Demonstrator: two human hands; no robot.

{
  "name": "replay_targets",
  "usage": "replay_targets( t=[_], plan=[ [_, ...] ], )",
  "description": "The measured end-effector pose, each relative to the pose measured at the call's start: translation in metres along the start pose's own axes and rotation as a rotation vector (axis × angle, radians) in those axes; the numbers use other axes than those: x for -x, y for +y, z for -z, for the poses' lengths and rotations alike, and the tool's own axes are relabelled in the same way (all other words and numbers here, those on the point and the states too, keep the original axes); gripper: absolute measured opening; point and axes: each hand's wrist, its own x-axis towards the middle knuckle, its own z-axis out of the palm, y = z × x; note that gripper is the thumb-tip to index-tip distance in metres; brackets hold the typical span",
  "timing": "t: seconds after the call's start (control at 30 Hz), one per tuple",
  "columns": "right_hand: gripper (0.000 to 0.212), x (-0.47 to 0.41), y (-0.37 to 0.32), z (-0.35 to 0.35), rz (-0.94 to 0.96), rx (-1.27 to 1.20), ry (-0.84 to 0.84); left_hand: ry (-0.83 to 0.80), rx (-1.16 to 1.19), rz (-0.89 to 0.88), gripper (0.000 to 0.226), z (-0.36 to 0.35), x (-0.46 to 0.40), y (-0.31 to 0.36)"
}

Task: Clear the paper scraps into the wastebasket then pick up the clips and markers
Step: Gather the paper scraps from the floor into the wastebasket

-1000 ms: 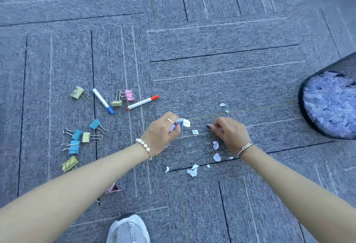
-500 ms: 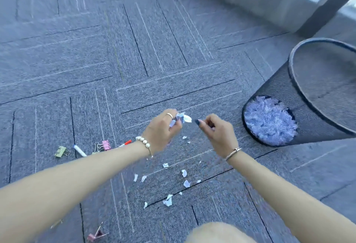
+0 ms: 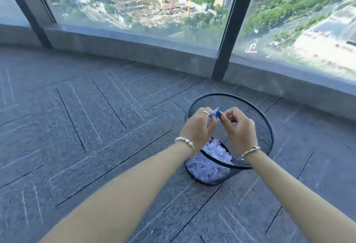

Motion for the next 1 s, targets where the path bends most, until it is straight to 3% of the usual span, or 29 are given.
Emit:
replay_targets(
  t=[0.1,0.17,0.27,0.37,0.47,0.57,0.67,0.83,0.9,1.0],
  plan=[
    [0.046,-0.009,0.041,0.005,0.006,0.152,0.035,-0.064,-0.078,-0.010,0.026,-0.031,-0.020,0.000],
    [0.054,-0.013,0.056,0.004,0.040,0.224,0.052,-0.067,-0.203,-0.052,0.041,-0.038,-0.030,-0.006],
    [0.051,-0.015,0.065,-0.002,0.067,0.276,0.063,-0.161,-0.310,-0.035,0.055,-0.043,-0.038,-0.016],
    [0.042,-0.015,0.069,-0.005,-0.002,0.268,0.071,-0.245,-0.340,-0.032,0.048,-0.047,-0.039,-0.019],
    [0.011,-0.014,0.067,-0.003,-0.041,0.188,0.078,-0.280,-0.327,-0.075,0.034,-0.045,-0.038,-0.019],
    [0.007,-0.013,0.066,-0.005,-0.035,0.197,0.043,-0.263,-0.230,-0.053,0.020,-0.043,-0.037,-0.020],
    [0.035,-0.012,0.066,-0.005,-0.072,0.271,0.068,-0.230,-0.158,-0.007,0.009,-0.043,-0.035,-0.019],
    [0.054,-0.010,0.065,-0.009,-0.151,0.305,0.034,-0.251,-0.220,0.033,0.050,-0.040,-0.034,-0.015],
    [0.053,-0.011,0.064,-0.010,-0.145,0.305,0.021,-0.252,-0.225,0.034,0.050,-0.041,-0.034,-0.016],
    [0.029,-0.011,0.064,-0.009,-0.172,0.276,0.028,-0.239,-0.214,0.024,0.033,-0.041,-0.032,-0.017]
  ],
)
